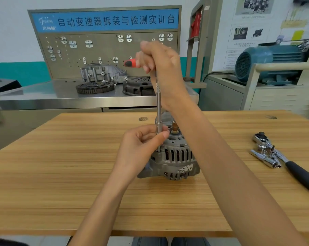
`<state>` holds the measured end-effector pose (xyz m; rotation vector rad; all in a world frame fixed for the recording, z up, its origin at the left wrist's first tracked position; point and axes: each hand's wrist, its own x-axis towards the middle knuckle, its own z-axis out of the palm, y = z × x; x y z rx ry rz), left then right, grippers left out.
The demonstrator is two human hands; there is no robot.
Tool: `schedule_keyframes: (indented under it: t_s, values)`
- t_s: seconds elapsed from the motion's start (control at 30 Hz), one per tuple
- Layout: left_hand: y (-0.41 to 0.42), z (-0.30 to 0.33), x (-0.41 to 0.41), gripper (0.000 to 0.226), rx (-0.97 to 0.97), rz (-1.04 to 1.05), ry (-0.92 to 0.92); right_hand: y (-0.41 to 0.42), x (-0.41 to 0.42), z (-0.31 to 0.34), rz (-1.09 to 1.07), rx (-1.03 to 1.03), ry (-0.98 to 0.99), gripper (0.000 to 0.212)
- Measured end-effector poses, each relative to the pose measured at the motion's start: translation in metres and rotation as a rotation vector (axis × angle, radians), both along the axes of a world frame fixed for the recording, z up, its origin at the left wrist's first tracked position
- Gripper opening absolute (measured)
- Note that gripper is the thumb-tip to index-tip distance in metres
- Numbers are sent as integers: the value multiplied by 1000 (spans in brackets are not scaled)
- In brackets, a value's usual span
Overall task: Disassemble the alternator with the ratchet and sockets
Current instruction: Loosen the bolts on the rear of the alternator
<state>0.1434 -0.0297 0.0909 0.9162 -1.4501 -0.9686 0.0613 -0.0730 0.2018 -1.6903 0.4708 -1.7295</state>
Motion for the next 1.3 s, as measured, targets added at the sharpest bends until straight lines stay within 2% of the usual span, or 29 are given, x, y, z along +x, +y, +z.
schedule_keyframes:
  t_s: [0.07,0.1,0.2,0.23,0.3,0.37,0.5,0.57,0.63,0.7,0.77,0.8,0.87,1.03,1.13,1.2,1.3]
  values:
    - [0,-1,-1,11,-1,14,10,1,4,-3,-122,-61,-9,48]
    - [0,-2,-1,11,-3,20,23,2,6,-5,-249,-133,-7,47]
    - [1,-3,-3,14,-17,26,45,2,11,-12,-856,-374,103,41]
    - [1,-2,-3,16,-20,31,41,1,12,-12,-951,-385,128,38]
    - [1,-1,-3,15,-14,34,35,0,12,-9,-842,-309,114,41]
    - [1,-1,-2,12,6,22,40,-1,6,-4,-598,-168,68,48]
    - [2,-2,-2,11,9,21,40,0,-4,2,-32,24,9,48]
    - [1,-2,-3,10,7,45,38,1,-5,1,84,62,-35,49]
    - [0,-2,-4,11,-1,57,47,1,-3,-1,-37,30,-53,48]
    - [0,-3,-5,12,-5,63,60,0,0,-6,-404,-131,-4,49]
    - [-1,-3,-6,12,-6,73,74,0,4,-9,-822,-289,159,51]
    - [-1,-3,-5,12,-5,77,74,1,5,-9,-901,-299,204,51]
    - [-2,-2,-5,11,4,78,56,1,4,-6,-809,-275,176,51]
    - [0,0,-3,12,14,52,2,3,-8,1,-131,-64,58,47]
    - [-2,0,-3,10,12,63,-8,4,-8,3,103,30,-8,52]
    - [-1,0,-4,9,1,80,2,5,-4,1,13,10,-32,50]
    - [0,-3,-6,12,-26,104,2,6,5,-9,-455,-214,-16,47]
